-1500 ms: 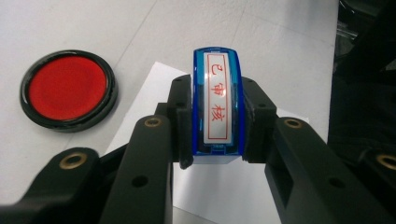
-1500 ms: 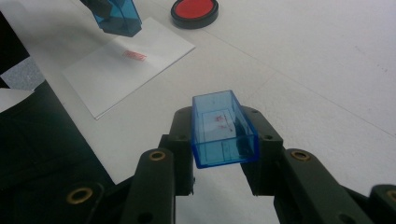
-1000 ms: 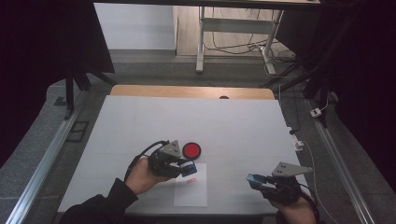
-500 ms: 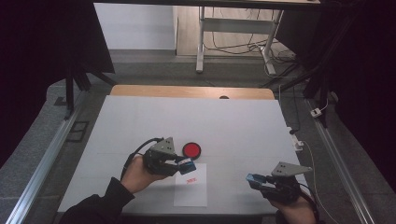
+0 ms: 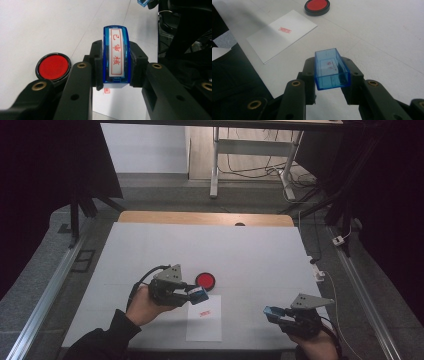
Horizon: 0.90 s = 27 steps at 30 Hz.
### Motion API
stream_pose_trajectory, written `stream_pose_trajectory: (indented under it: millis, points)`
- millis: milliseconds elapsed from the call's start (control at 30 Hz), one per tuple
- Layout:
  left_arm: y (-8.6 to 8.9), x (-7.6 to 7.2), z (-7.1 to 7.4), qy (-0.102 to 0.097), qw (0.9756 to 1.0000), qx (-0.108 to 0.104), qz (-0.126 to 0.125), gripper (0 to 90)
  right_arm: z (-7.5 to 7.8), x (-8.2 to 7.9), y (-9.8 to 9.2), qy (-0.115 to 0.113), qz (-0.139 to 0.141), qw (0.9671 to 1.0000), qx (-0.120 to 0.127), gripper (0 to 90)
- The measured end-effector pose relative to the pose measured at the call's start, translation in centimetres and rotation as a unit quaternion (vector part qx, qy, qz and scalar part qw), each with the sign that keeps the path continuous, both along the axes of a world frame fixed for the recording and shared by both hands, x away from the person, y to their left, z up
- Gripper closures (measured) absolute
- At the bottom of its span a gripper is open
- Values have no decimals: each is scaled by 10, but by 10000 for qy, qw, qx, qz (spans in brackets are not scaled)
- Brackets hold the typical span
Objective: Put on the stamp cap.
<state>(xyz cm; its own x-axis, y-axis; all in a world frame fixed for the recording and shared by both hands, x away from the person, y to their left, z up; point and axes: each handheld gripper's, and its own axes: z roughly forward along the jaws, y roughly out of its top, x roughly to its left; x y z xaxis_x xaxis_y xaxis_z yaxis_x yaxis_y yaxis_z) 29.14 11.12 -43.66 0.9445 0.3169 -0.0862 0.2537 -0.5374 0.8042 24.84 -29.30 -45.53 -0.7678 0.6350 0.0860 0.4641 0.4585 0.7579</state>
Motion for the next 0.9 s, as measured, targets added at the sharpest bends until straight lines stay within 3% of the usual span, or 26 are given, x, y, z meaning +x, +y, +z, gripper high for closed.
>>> stream_pose_trajectory:
  millis: [367, 900]
  points:
    - [0, -2, 3, -78, 9999, -88, -50, 694, 4, -1, 2, -51, 102, 9998, 132, 676]
    - [-1, -3, 3, -136, 9997, -93, -160, 693, 13, 4, 25, -85, 681, 9971, 320, 676]
